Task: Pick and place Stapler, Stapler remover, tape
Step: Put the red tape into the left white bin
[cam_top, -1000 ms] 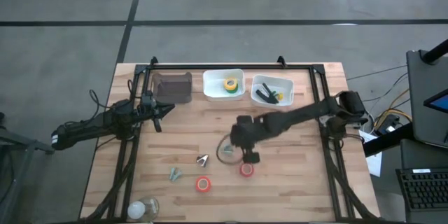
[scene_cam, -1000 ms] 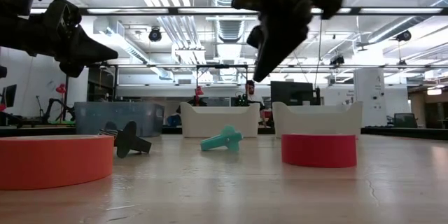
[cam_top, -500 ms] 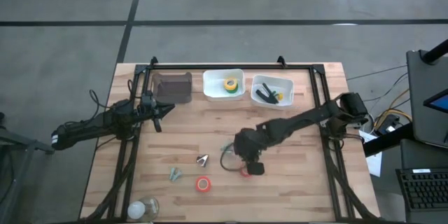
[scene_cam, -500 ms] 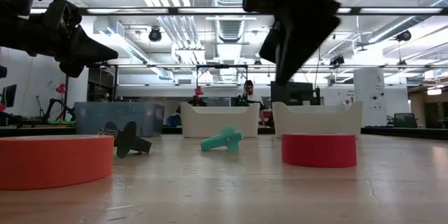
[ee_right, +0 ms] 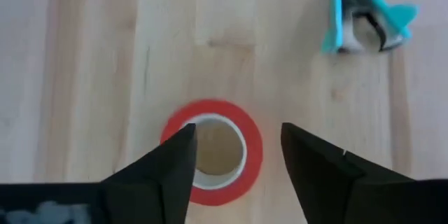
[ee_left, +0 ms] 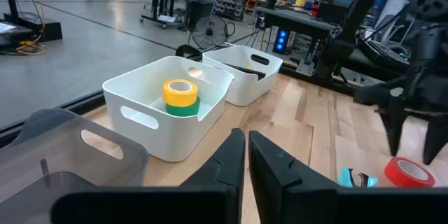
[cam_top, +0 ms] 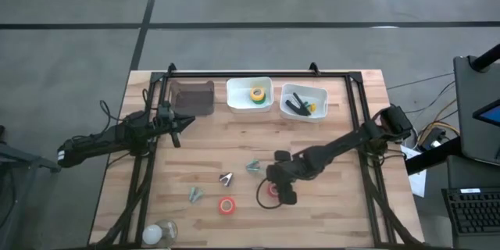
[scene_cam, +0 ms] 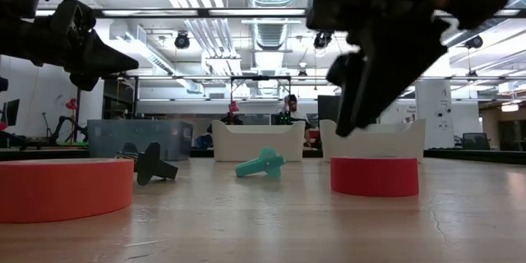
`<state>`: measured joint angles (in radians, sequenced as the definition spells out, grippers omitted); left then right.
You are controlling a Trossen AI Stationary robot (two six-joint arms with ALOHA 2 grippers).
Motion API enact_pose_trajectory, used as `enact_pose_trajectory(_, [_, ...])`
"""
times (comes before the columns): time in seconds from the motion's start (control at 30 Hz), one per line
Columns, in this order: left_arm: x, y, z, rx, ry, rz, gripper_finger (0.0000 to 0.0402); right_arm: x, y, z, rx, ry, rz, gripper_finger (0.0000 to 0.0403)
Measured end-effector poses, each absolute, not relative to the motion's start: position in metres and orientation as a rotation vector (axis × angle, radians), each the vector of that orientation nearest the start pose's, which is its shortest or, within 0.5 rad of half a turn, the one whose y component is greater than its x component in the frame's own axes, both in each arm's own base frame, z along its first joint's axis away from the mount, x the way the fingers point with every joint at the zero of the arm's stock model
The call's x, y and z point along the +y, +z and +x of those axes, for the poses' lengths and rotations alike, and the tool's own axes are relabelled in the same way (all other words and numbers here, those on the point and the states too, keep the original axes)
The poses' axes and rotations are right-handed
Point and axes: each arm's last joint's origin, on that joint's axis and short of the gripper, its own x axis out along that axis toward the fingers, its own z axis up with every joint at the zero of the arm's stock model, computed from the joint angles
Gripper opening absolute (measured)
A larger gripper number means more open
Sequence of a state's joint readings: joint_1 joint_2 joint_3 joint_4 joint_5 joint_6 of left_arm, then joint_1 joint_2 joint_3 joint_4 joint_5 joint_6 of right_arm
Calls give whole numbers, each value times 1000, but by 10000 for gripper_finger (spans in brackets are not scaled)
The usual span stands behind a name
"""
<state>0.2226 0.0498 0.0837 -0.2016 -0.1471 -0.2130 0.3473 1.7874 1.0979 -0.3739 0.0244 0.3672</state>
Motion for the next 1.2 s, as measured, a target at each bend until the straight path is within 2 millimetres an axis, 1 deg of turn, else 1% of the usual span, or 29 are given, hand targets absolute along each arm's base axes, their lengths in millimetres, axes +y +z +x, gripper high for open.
enact_pose_trajectory(0.27, [25,169,91,129,385,-216,25,114,143,319,1073,79,134,206])
enact_pose_trajectory(0.5, [25,169,91,129,386,-216,25,112,136,316,1037,77,154,185])
enact_pose_trajectory(0.67, [25,169,91,129,386,-216,24,112,134,315,1038,74,154,150])
enact_pose_trajectory(1.0, [25,169,91,129,386,-216,24,111,137,317,1031,85,123,56])
enact_pose_trajectory(1.1, [25,169,91,129,386,-216,23,106,143,325,1002,84,105,40])
enact_pose_trajectory(1.2, [25,169,91,129,386,-216,25,96,151,335,968,79,87,38])
